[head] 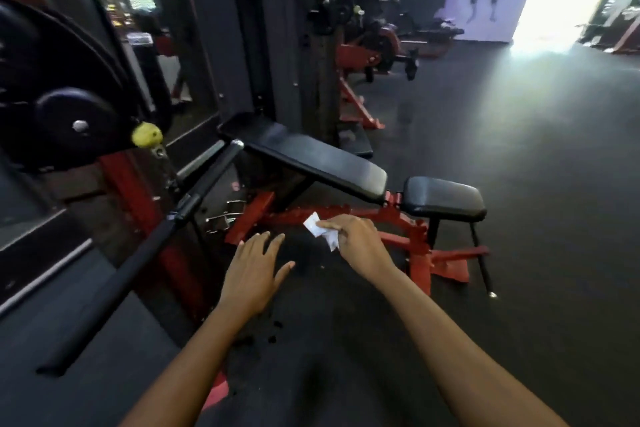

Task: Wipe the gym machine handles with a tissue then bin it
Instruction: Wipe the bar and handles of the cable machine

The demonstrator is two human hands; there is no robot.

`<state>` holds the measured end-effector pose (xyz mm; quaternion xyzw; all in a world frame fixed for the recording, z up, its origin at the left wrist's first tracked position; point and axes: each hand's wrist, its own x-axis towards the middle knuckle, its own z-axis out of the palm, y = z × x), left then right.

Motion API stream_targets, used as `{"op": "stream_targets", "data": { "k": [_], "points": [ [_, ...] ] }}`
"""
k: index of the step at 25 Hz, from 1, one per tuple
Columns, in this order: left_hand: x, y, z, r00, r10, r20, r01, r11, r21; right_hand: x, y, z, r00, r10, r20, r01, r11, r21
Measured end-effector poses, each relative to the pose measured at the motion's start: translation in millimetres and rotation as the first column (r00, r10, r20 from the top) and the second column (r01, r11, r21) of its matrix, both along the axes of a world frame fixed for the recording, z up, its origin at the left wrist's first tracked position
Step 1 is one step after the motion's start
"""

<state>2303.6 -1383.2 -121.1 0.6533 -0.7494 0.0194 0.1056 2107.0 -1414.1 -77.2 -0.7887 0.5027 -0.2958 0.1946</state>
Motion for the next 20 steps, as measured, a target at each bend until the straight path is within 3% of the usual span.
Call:
{"op": "stream_targets", "data": {
  "k": [4,9,15,20],
  "points": [
    [6.7,14.7,1.8,0.944,0.321,-0.079,-0.325,0.945,-0.043,17.8,-45.6,8.5,0.962,0.261,0.083,-0.263,0.965,0.018],
    [-12.5,41.5,18.1,0.75,0.644,-0.149,-0.659,0.748,-0.083,39.7,-74.2,16.8,0.822,0.551,0.141,-0.561,0.827,0.033],
    [26.4,64.7,31.1,0.459,0.869,-0.183,-0.888,0.455,-0.067,87.8,-71.5,21.9,0.699,0.69,0.19,-0.711,0.7,0.074],
    [86.0,84.0,31.9,0.359,0.928,-0.104,-0.933,0.36,-0.005,137.7,-59.6,18.9,0.634,0.741,0.223,-0.768,0.636,0.072]
  ]
}}
